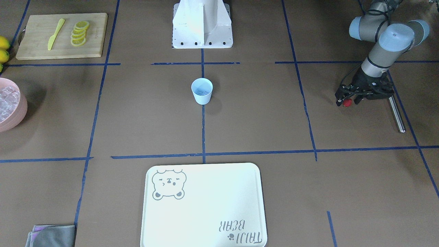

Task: Mash ice and strawberries in cup
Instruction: 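Close the left gripper on the strawberry and lift it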

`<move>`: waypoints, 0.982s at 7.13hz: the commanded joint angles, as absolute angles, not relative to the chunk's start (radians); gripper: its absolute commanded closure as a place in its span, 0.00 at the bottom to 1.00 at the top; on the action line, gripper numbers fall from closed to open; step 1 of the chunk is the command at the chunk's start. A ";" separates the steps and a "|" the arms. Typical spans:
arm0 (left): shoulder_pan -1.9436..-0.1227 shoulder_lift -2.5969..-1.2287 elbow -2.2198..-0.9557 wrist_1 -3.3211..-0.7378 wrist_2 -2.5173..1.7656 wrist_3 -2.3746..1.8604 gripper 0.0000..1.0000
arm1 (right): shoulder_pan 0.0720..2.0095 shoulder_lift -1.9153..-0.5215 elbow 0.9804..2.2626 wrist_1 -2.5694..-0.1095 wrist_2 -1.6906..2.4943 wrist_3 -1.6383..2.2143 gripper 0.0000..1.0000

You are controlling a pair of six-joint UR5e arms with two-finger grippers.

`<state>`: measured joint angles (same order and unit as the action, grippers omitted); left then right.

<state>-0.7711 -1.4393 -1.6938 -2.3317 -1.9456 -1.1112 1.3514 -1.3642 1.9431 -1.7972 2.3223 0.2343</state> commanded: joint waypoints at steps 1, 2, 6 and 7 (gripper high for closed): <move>-0.772 -1.436 -1.698 -2.332 -1.950 -1.111 0.25 | 1.351 -1.364 1.944 -1.796 2.322 0.235 0.01; -0.770 -1.436 -1.698 -2.330 -1.951 -1.111 0.27 | 1.351 -1.364 1.944 -1.796 2.321 0.236 0.01; -0.772 -1.430 -1.707 -2.329 -1.953 -1.111 0.55 | 1.351 -1.364 1.944 -1.796 2.321 0.239 0.01; -0.772 -1.428 -1.707 -2.329 -1.951 -1.109 0.70 | 1.351 -1.364 1.944 -1.796 2.321 0.239 0.01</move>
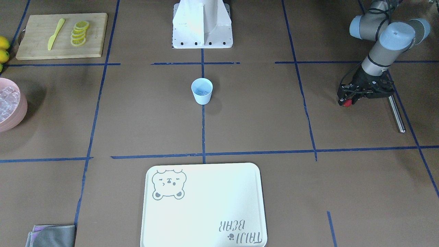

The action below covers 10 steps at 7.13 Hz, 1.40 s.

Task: Mash ice and strawberries in cup
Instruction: 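Close the left gripper on the strawberry and lift it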

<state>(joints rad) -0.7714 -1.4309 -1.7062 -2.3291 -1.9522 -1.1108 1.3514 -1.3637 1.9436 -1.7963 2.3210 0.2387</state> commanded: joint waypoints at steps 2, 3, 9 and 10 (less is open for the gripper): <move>-0.775 -1.427 -1.709 -2.329 -1.951 -1.109 0.88 | 1.351 -1.362 1.948 -1.798 2.324 0.239 0.01; -0.775 -1.425 -1.709 -2.326 -1.951 -1.109 0.92 | 1.351 -1.362 1.951 -1.798 2.325 0.239 0.01; -0.839 -1.649 -2.000 -1.755 -2.068 -1.115 1.00 | 1.373 -1.413 1.948 -1.796 2.329 0.216 0.01; -0.822 -1.758 -2.025 -1.676 -2.069 -1.152 1.00 | 1.397 -1.433 1.938 -1.798 2.329 0.163 0.01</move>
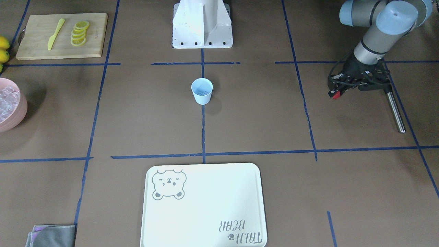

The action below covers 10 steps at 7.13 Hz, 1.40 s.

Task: Mash ice and strawberries in cup
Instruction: 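Carry the strawberry with the left gripper over the light-blue cup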

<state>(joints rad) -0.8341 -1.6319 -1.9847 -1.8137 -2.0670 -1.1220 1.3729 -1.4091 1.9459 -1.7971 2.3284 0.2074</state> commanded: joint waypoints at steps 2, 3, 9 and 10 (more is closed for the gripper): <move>-0.633 -1.932 -2.016 -1.600 -2.025 -1.329 1.00 | 1.495 -1.494 1.869 -1.798 2.368 -0.022 0.01; -0.561 -2.003 -2.000 -1.586 -1.979 -1.392 1.00 | 1.540 -1.517 1.827 -1.796 2.391 -0.100 0.01; -0.445 -2.325 -1.744 -1.601 -1.882 -1.486 1.00 | 1.605 -1.611 1.815 -1.796 2.393 -0.152 0.01; -0.443 -2.338 -1.724 -1.611 -1.876 -1.493 1.00 | 1.605 -1.612 1.815 -1.796 2.393 -0.152 0.01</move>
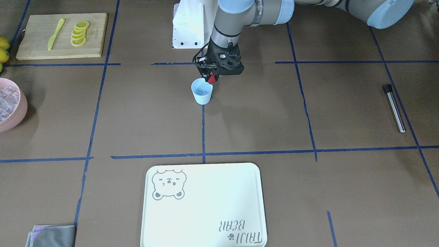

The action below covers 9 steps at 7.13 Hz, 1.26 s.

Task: Mash ice and strawberries in cup
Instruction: 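Carry the strawberry with the left gripper over the light-blue cup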

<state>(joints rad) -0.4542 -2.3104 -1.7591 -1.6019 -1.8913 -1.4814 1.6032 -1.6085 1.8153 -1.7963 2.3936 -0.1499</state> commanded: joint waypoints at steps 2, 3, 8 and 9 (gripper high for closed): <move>-0.434 -2.339 -1.724 -1.612 -1.876 -1.493 0.99 | 1.605 -1.612 1.816 -1.796 2.393 -0.152 0.01; -0.434 -2.339 -1.724 -1.612 -1.876 -1.491 0.87 | 1.606 -1.612 1.818 -1.796 2.393 -0.152 0.01; -0.434 -2.333 -1.729 -1.611 -1.876 -1.486 0.00 | 1.608 -1.612 1.818 -1.795 2.393 -0.152 0.01; -0.434 -2.329 -1.733 -1.611 -1.875 -1.485 0.00 | 1.608 -1.611 1.818 -1.795 2.393 -0.152 0.01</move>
<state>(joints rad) -0.4341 -2.3320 -1.7295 -1.6112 -1.8757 -1.4861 1.6076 -1.6116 1.8184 -1.7948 2.3930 -0.1519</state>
